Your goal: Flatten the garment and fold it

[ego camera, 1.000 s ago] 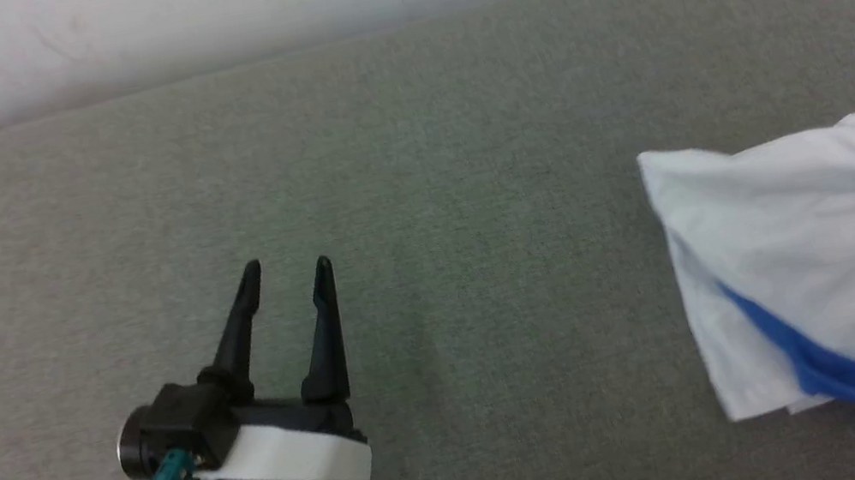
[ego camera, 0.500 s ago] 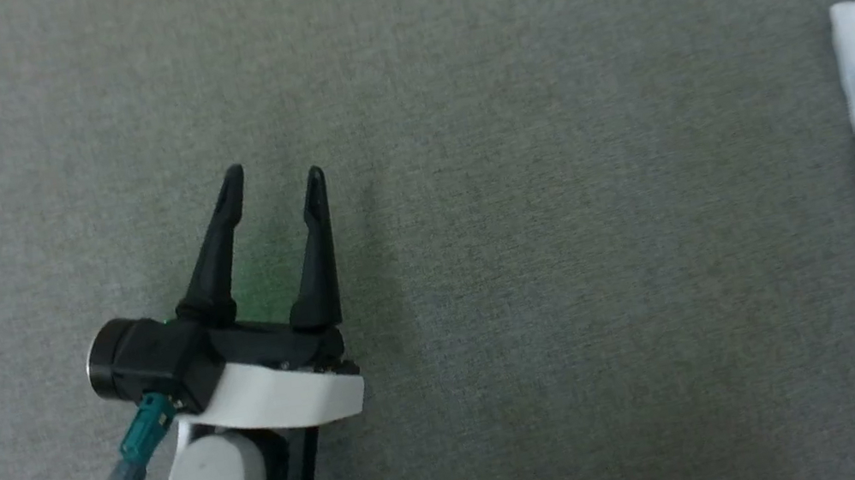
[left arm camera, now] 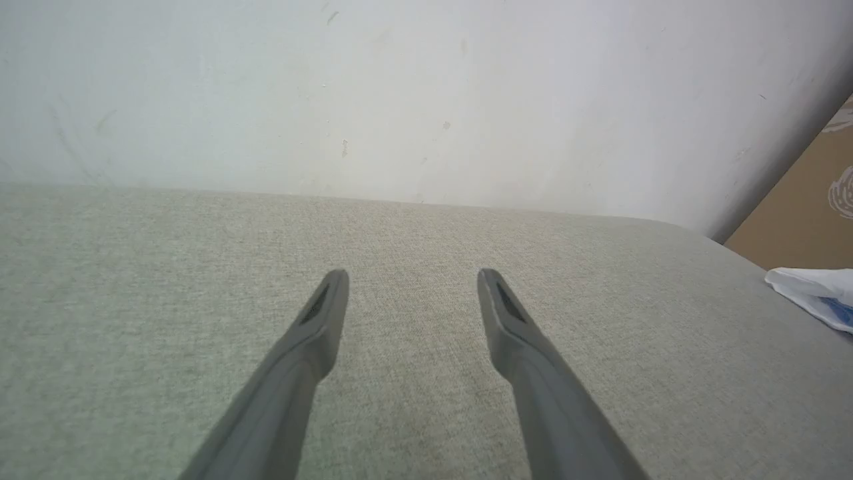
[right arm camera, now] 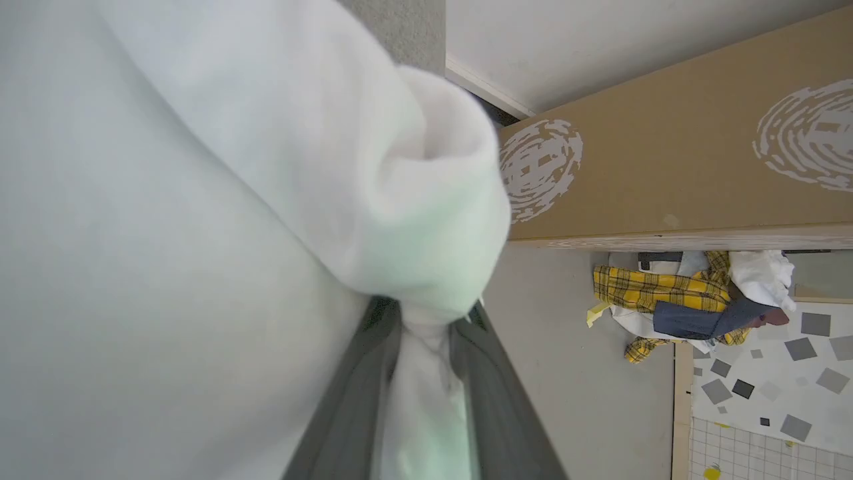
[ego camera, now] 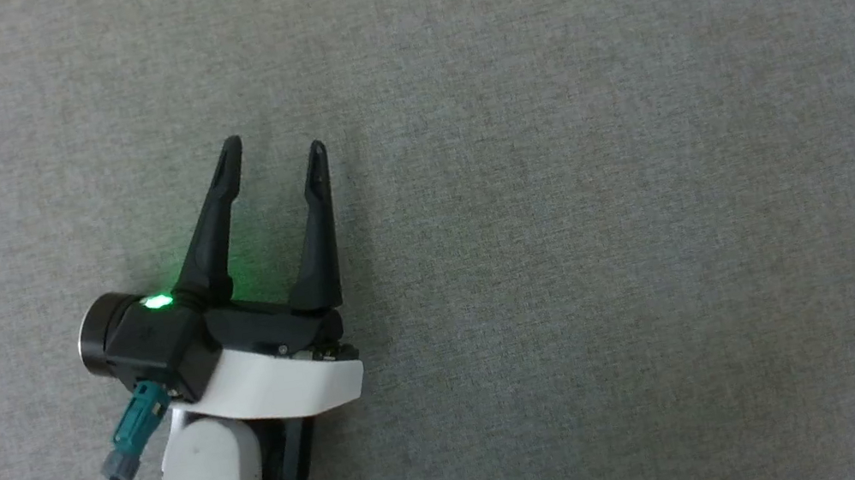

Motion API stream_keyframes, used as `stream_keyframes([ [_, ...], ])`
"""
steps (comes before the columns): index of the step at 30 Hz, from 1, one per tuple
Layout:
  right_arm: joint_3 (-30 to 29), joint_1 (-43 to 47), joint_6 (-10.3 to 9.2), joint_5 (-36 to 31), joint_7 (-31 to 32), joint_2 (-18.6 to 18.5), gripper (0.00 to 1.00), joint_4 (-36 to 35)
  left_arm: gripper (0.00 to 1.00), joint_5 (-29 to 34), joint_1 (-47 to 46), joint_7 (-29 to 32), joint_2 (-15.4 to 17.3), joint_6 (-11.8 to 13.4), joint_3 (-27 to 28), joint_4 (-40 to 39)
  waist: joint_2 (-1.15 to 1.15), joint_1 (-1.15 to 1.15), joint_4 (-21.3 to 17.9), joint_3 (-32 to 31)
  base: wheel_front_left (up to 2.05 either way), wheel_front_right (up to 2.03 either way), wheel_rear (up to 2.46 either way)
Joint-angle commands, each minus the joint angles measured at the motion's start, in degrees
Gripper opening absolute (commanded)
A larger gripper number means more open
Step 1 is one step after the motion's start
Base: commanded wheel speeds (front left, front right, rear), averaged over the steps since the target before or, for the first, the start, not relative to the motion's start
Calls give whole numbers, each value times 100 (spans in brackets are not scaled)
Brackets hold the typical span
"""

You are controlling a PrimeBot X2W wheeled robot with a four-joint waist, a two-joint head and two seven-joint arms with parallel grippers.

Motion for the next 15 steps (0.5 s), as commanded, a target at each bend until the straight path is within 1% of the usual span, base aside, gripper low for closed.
stream_keyframes([
  [1, -36, -99, -14, -61, -80, 38, 46, 45, 100, 16, 8, -25, 45, -37, 55, 106, 0, -1, 8, -70, 0, 0, 0],
  [2, -70, -135, -14, -103, -144, 55, 100, 105, 100, -10, 26, -25, 43, -37, 57, 154, 0, -1, 8, -124, 0, 0, 0],
  [8, -19, -295, -14, -251, -355, 49, 100, 246, 100, -77, 151, -25, 26, -38, 127, 298, 0, -1, -22, -687, 0, 0, 0],
  [12, 88, -419, -14, -195, -468, 110, 100, 72, 100, -139, 342, -25, 3, -38, 235, 336, 0, -1, -42, -1238, 0, 0, 0],
  [15, 208, -496, -14, -102, -595, 213, 100, -185, 100, -165, 522, -25, -11, -38, 355, 332, 0, -1, -51, -1657, 0, 0, 0],
])
